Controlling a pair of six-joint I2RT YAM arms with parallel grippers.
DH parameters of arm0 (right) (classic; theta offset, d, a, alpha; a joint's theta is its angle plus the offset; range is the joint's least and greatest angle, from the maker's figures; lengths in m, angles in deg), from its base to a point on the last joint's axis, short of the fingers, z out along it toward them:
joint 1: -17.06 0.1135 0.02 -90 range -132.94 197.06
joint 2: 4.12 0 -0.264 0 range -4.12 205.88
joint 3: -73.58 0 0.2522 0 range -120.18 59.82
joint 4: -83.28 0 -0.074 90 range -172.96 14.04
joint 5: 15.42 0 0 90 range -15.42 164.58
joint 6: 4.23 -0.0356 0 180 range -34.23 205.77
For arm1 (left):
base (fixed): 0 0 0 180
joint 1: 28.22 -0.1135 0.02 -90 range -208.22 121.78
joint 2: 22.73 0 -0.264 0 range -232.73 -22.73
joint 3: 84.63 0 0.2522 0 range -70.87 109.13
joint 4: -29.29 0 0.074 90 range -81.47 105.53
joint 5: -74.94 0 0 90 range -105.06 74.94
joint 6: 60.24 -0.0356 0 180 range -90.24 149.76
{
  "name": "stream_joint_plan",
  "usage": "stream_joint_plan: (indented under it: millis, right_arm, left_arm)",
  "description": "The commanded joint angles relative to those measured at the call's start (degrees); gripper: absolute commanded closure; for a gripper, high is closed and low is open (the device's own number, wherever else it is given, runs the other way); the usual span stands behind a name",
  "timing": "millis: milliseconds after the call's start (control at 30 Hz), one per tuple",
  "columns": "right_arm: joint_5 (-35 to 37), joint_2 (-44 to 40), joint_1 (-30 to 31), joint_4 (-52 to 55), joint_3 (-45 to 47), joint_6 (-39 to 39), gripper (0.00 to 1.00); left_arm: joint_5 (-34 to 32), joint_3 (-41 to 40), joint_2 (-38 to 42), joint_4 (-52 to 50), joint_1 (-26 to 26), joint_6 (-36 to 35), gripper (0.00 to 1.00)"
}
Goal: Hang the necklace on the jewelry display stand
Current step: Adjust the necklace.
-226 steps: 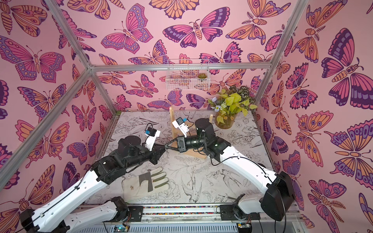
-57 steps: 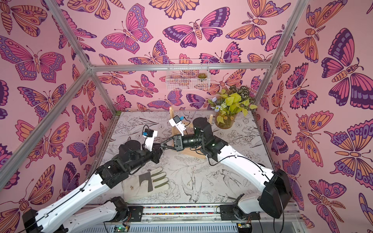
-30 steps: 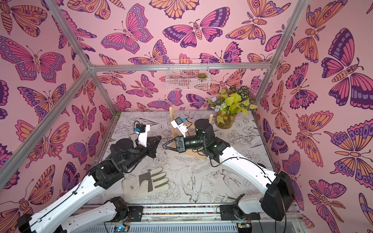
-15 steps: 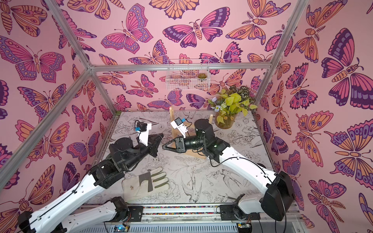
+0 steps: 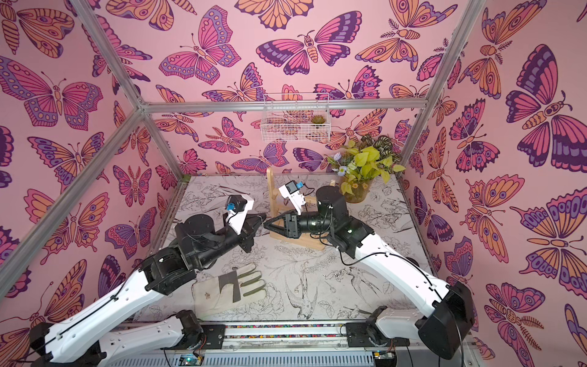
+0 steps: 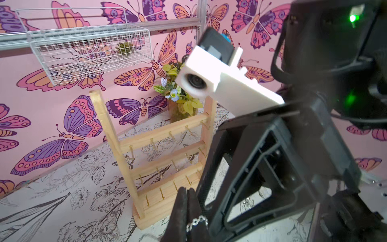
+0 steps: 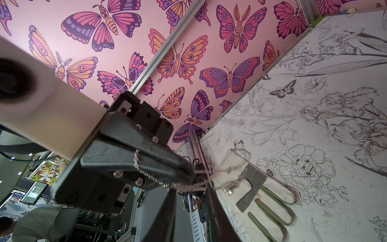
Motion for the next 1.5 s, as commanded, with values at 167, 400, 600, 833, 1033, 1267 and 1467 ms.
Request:
stream_joint_plan:
  millis: [167, 400, 600, 833, 1033, 1267, 1467]
  right_arm:
    - [1.07, -2.02, -1.24, -1.11, 2.27, 1.08, 0.73]
    - [-0.11, -1.7, -1.58, -4.8, 3.85, -0.92, 0.73]
    - [-2.92, -0.72, -1.56, -5.67, 4.32, -1.45, 0.69]
    - [-5.61, -0.11, -0.97, -7.53, 4.63, -2.36, 0.68]
    - [-6.6, 0.58, 0.05, -9.08, 4.82, -2.8, 0.69]
    - [-8.95, 2.17, 1.78, -8.15, 4.49, -1.34, 0.72]
    - [-7.57, 1.96, 1.88, -3.22, 4.51, 1.93, 0.8]
  left_arm:
    - [-12.57, -5.79, 3.3, 4.44, 5.39, -15.53, 1.0]
    - [-9.58, -9.22, 5.74, 9.8, 5.83, -17.93, 1.0]
    - [-7.97, -12.05, 7.5, 14.53, 6.04, -21.06, 1.0]
    - [-7.19, -10.9, 6.45, 13.29, 6.09, -21.77, 1.0]
    - [-6.48, -9.73, 4.96, 13.48, 6.09, -22.06, 1.0]
    - [-7.42, -9.31, 4.64, 13.65, 6.09, -22.57, 1.0]
    - [-7.01, -8.76, 5.11, 13.65, 6.08, -22.57, 1.0]
